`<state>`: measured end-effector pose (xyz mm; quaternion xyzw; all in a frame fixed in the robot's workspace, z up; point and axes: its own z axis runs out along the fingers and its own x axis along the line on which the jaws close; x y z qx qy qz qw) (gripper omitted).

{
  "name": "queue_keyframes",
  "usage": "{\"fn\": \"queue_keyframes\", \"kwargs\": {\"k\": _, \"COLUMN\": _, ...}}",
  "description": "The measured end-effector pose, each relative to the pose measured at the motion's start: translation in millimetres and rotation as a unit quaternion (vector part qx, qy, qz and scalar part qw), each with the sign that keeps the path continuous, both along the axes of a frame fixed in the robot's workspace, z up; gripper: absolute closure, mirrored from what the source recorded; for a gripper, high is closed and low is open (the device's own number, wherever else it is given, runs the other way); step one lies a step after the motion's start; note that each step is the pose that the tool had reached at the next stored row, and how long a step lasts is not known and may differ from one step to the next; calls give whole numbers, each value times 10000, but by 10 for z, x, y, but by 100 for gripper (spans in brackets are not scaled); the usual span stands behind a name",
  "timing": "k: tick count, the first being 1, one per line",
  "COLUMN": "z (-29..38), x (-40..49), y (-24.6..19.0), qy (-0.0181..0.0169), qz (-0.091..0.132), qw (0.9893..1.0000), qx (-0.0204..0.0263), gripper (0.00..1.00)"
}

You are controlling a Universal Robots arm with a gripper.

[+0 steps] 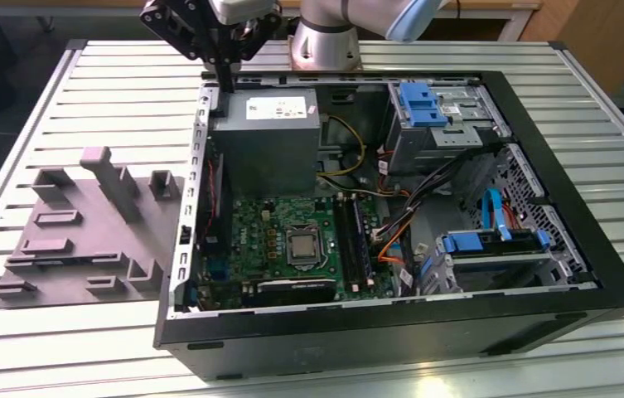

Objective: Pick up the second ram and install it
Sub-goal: 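Reach for the second ram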

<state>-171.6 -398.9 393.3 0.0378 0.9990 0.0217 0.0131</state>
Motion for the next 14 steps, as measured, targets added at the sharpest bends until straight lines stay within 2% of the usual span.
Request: {"fn": "queue_keyframes", "kwargs": {"k": 14, "z": 0, "x": -42, "y": 0, "qy": 0, "qz": 0, "qw": 10000, "qx": 0, "gripper": 89}}
